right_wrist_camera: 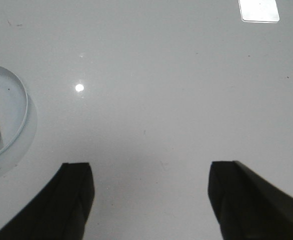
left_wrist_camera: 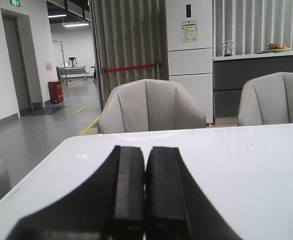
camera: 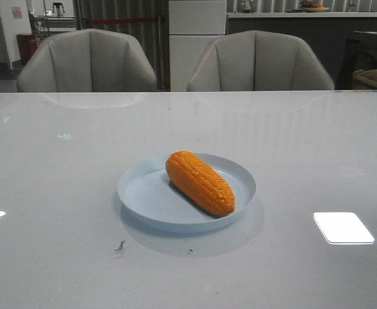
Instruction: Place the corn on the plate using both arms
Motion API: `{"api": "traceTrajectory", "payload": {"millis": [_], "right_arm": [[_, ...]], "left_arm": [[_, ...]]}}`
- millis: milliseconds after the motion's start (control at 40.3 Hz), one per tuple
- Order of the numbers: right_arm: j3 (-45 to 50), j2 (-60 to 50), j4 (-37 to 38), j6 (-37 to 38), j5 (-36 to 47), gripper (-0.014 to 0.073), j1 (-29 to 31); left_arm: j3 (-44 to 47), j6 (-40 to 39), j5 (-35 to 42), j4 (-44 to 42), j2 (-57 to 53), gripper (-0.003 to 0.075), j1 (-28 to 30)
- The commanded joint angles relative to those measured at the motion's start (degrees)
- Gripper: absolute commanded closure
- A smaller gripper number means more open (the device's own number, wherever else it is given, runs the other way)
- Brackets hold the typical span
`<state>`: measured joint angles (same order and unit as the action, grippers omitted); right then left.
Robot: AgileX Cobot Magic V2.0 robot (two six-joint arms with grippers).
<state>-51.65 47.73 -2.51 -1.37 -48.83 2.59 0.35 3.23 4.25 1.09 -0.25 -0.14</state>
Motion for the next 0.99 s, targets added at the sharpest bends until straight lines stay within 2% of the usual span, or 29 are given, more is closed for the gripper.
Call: {"api": "traceTrajectory", "payload": {"millis": [0, 99, 248, 298, 323, 422, 546, 769, 819, 869, 968], "right_arm": [[0.31, -1.59, 4.91, -0.07, 4.97, 0.0016, 0.22], [4.96, -5.34, 4.63, 0.33, 9.73, 0.0124, 0.17], [16.00, -14.14, -0.37, 0.33, 22.42, 0.0444, -0.19], [19.66, -17.52, -0.84, 0.33, 27.93, 0.0533, -0.80], [22.07, -19.08, -0.84, 0.33, 30.16, 0.0548, -1.33], [30.19, -26.79, 0.08, 0.33, 39.11, 0.0536, -3.34], [38.88, -36.56, 0.90, 0.33, 45.27, 0.0537, -4.49], [50.86, -50.00, 0.07, 0.74, 45.88, 0.0537, -4.38], [52.61, -49.39, -0.76, 0.98, 48.29, 0.0537, -4.38], [52.29, -49.09, -0.98, 0.98, 45.32, 0.0537, -4.38], [52.36, -49.65, -0.98, 0.98, 44.95, 0.0537, -4.38]], "left_arm": [[0.10, 0.04, 4.40, 0.53, -0.23, 0.0622, -0.15], [0.10, 0.04, 4.40, 0.53, -0.23, 0.0622, -0.15], [0.10, 0.04, 4.40, 0.53, -0.23, 0.0622, -0.05], [0.10, 0.04, 4.40, 0.53, -0.23, 0.0622, -0.05], [0.10, 0.04, 4.40, 0.53, -0.23, 0.0622, -0.05], [0.10, 0.04, 4.40, 0.53, -0.23, 0.0622, -0.05], [0.10, 0.04, 4.40, 0.53, -0.23, 0.0622, -0.05], [0.10, 0.04, 4.40, 0.53, -0.23, 0.0622, -0.05], [0.10, 0.04, 4.29, 0.53, -0.11, 0.0622, -0.05], [0.10, 0.04, 4.29, 0.53, -0.11, 0.0622, -0.05], [0.10, 0.04, 4.29, 0.53, -0.11, 0.0622, -0.05]]}}
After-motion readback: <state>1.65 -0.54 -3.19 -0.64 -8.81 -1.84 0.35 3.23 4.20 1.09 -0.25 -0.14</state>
